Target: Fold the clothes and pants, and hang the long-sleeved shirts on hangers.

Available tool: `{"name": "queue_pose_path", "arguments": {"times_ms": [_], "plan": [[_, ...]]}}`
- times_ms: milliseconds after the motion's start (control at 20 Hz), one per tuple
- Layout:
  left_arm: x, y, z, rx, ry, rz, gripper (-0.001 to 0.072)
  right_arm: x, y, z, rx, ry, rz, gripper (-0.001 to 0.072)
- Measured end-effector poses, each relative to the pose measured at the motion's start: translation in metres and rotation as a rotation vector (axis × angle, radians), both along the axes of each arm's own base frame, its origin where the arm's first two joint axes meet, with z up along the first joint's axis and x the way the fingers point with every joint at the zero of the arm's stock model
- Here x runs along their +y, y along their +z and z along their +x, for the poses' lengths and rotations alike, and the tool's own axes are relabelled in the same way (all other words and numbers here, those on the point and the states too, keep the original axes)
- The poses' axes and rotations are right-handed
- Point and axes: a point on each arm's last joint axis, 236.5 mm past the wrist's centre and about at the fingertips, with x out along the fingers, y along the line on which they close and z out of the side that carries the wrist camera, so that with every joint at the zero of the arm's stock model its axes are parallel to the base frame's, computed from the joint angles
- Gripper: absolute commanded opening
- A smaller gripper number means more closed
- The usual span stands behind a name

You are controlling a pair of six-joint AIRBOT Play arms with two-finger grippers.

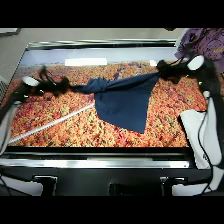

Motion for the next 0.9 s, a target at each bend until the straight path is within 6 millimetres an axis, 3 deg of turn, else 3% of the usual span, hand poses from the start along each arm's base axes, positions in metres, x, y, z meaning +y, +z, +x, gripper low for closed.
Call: {"name": "queue_pose_path", "arguments": {"times_ms": [100, 200, 350, 450, 550, 700, 800, 900], "plan": [[0.03, 0.087, -0.001, -0.176, 0.034, 0.037, 0.0019, -0.009, 0.064, -0.009, -0.146, -0.002, -0.035, 0.003], [0.058, 0.191, -0.023, -0.382, 0.085, 0.084, 0.0019, -0.015, 0.139, -0.033, -0.311, 0.013, -0.098, 0.003], [0.087, 0.327, -0.099, -0.659, 0.176, 0.184, 0.0019, -0.019, 0.252, -0.1, -0.565, 0.022, -0.211, 0.003], [0.093, 0.39, -0.16, -0.799, 0.245, 0.248, 0.0019, -0.021, 0.317, -0.159, -0.724, 0.004, -0.278, 0.003], [0.093, 0.435, -0.218, -0.912, 0.311, 0.302, 0.0019, -0.022, 0.367, -0.222, -0.862, -0.02, -0.331, 0.003], [0.092, 0.469, -0.282, -1.004, 0.408, 0.339, 0.0019, -0.021, 0.404, -0.285, -0.981, -0.051, -0.356, 0.003], [0.093, 0.474, -0.299, -1.012, 0.438, 0.345, 0.0019, -0.022, 0.398, -0.293, -0.951, -0.06, -0.337, 0.003], [0.097, 0.458, -0.293, -0.95, 0.443, 0.345, 0.002, -0.021, 0.377, -0.274, -0.862, -0.052, -0.298, 0.003]]}}
